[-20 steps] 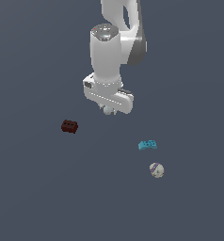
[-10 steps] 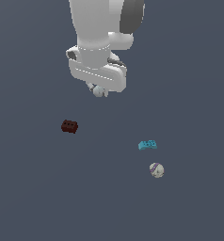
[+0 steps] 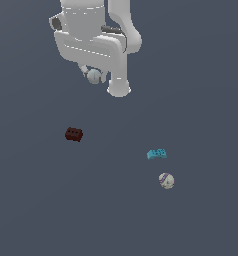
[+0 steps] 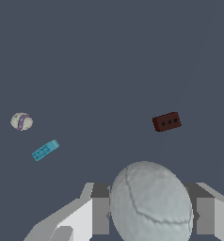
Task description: Pick up a designated object from a clutter of objects.
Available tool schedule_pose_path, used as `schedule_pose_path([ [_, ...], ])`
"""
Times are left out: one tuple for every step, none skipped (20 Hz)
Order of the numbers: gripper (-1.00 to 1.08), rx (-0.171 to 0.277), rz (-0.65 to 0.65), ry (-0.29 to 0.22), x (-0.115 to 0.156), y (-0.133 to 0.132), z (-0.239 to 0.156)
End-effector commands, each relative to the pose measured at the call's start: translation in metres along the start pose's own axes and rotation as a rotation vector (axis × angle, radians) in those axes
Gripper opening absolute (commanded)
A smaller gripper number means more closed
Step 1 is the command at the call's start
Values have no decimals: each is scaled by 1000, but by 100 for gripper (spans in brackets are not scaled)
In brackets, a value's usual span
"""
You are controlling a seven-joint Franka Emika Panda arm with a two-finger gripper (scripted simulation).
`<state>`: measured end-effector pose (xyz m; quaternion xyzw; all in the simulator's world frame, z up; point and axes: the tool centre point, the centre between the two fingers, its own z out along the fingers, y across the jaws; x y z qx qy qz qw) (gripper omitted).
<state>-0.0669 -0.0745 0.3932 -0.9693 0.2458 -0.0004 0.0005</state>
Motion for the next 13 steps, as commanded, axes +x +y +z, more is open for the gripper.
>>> schedule_pose_path([
  [-100, -1, 0, -1, 2, 4, -13],
  [-100, -1, 0, -1, 3, 5, -16],
  [-100, -1, -1, -1, 3, 5, -20],
  [-100, -1, -1, -1, 4, 6, -23],
  [-100, -1, -1, -1, 5, 7, -25],
  [-100, -1, -1, -1, 5, 7, -27],
  [-100, -1, -1, -1, 5, 8, -28],
  [-100, -1, -1, -1, 6, 8, -29],
  [-100, -1, -1, -1, 6, 8, -29],
  [-100, -1, -1, -1, 6, 8, -29],
  [-100, -1, -1, -1, 6, 7, -28],
  [-100, -1, -1, -1, 6, 7, -27],
  [-100, -1, -1, -1, 6, 7, -27],
])
